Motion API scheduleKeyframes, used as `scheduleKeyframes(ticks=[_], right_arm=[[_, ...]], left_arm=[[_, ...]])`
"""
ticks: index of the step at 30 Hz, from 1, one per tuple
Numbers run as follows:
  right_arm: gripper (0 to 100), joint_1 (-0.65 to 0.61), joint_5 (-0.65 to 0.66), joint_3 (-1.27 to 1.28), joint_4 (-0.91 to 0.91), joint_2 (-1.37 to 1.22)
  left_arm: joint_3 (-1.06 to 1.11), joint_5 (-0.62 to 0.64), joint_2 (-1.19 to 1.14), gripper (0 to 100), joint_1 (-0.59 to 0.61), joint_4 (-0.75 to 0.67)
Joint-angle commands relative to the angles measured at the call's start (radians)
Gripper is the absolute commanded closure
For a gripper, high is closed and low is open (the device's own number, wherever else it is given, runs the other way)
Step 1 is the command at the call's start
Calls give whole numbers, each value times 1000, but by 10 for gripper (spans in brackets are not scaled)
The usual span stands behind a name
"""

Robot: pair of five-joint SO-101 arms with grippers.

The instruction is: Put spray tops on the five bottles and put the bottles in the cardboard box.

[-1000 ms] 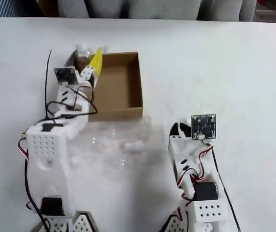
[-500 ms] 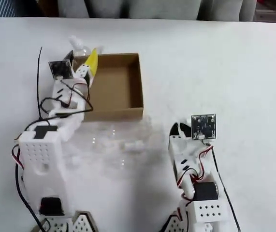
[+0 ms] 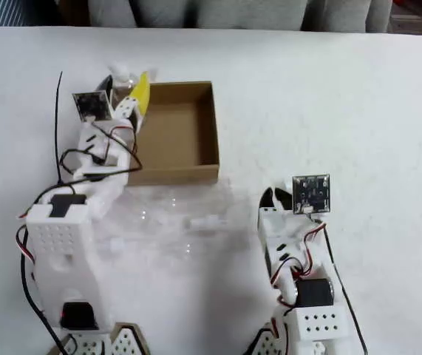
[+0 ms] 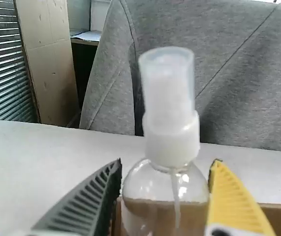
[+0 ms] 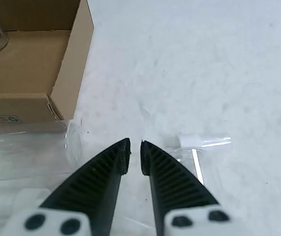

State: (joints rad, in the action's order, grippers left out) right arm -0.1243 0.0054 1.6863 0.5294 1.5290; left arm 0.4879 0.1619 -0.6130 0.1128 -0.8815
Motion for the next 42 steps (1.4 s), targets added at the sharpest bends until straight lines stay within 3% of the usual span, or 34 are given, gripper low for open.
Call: scheduleKeyframes(ticks=[1,20,27,38,42], right_arm=[[984,-1,2,9,-25,8],[984,-1,2,9,-25,8],[984,-1,2,9,-25,8],[984,-1,2,9,-22,8],[984,1,2,9,-21,8]], left_arm=[[-9,11,77,727,-12,6],[-6,14,99,727,-10,11],[106,11,280,727,-19,112],[334,5,483,727,-18,112],[482,-61,625,731,-18,114]])
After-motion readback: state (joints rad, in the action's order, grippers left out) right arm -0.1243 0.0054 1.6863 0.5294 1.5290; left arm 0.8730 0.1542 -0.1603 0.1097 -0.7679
